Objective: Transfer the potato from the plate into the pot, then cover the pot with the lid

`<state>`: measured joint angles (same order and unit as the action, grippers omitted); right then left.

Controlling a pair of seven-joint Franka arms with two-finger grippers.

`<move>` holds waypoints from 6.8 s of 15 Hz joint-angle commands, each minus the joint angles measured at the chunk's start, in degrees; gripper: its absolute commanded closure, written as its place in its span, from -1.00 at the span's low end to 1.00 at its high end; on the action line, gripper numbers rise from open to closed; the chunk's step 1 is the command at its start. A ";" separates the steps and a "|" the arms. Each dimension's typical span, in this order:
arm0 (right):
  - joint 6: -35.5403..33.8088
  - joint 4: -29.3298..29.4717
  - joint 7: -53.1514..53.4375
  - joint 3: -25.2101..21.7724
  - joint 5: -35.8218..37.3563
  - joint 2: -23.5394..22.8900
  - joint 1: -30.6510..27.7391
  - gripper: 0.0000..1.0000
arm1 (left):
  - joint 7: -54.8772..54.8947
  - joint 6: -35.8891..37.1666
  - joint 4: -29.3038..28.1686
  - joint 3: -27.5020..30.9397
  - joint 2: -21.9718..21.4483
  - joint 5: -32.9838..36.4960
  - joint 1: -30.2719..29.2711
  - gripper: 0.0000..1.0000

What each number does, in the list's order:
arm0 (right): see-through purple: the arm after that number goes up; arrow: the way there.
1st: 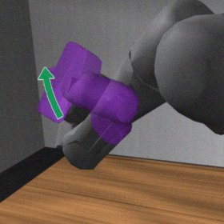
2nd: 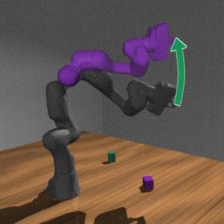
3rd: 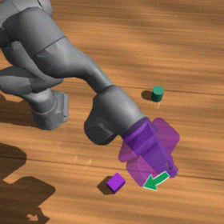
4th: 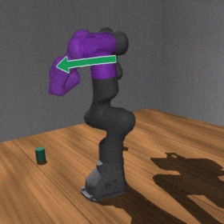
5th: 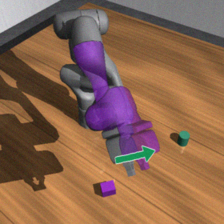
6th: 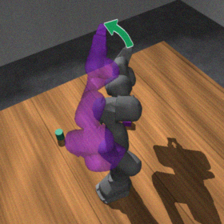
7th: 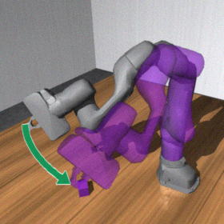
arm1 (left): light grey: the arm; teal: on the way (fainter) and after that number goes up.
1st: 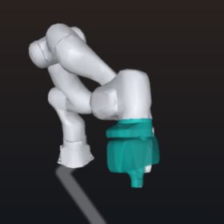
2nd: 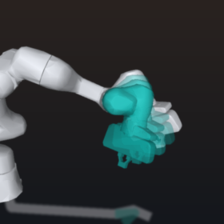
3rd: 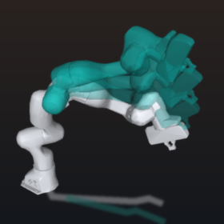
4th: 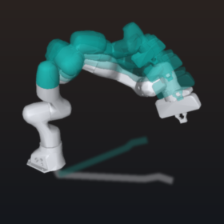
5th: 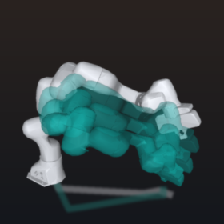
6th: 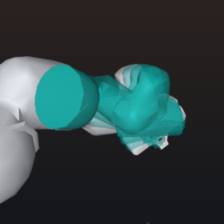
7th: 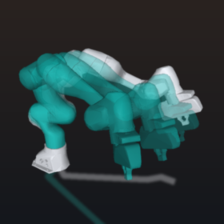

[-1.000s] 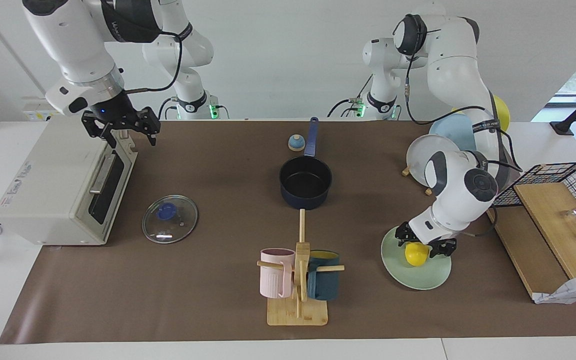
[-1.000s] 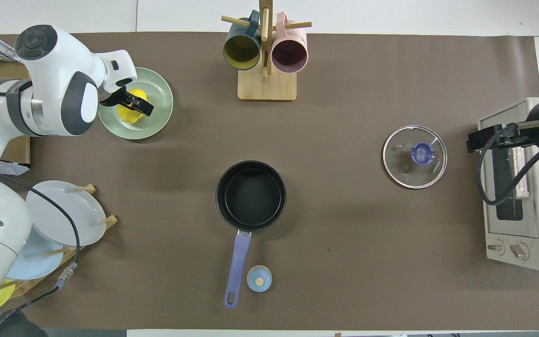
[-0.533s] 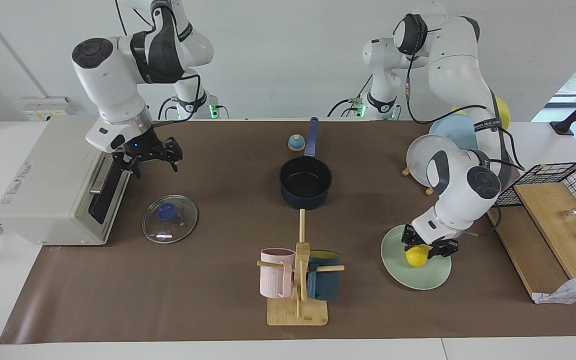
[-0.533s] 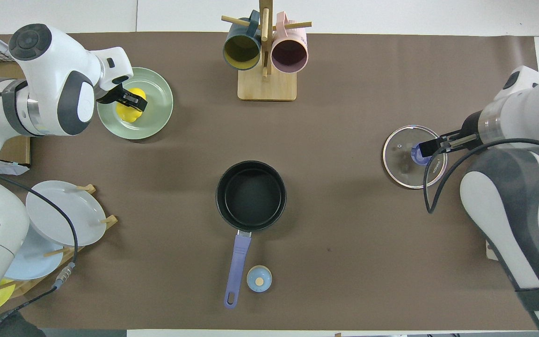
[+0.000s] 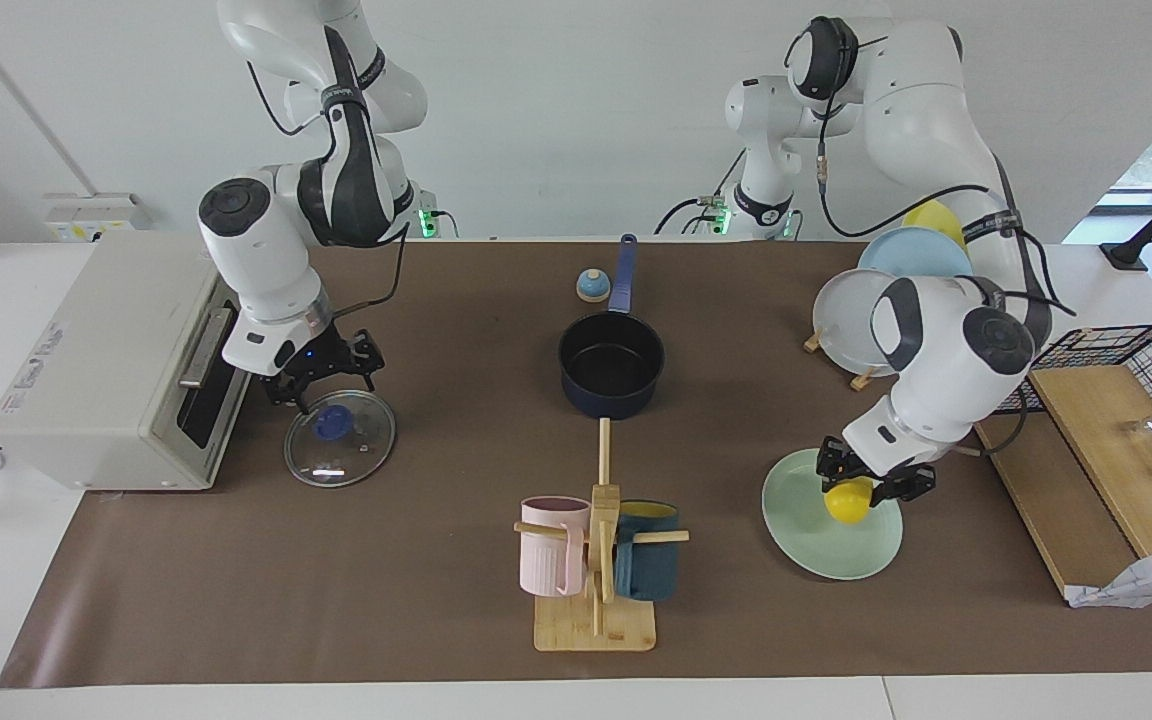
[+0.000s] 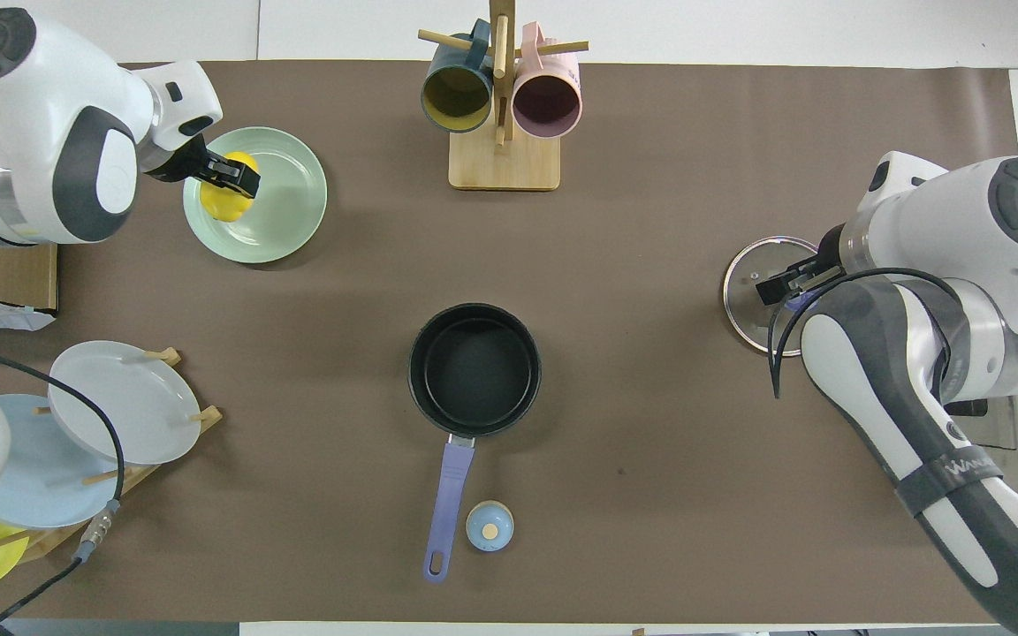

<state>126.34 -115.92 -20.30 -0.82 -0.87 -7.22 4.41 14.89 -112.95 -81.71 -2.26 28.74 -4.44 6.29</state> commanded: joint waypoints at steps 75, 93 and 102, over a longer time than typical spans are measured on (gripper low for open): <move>-12.70 18.89 58.27 13.30 -0.27 -4.30 25.64 0.33 | -16.91 27.16 -7.50 -0.03 -31.37 3.92 0.56 -1.00; -6.37 16.78 57.57 13.21 6.32 -9.56 26.79 0.33 | -16.65 24.97 -9.26 -0.03 -31.55 4.36 0.83 -1.00; -6.28 16.87 57.65 13.21 6.67 -11.06 27.05 0.32 | -15.25 22.68 -9.52 0.41 -31.37 5.76 -0.84 -1.00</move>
<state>119.24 -98.95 37.41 12.14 4.86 -18.18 31.60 -1.29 -89.37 -91.72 -1.58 -3.18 -0.22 6.22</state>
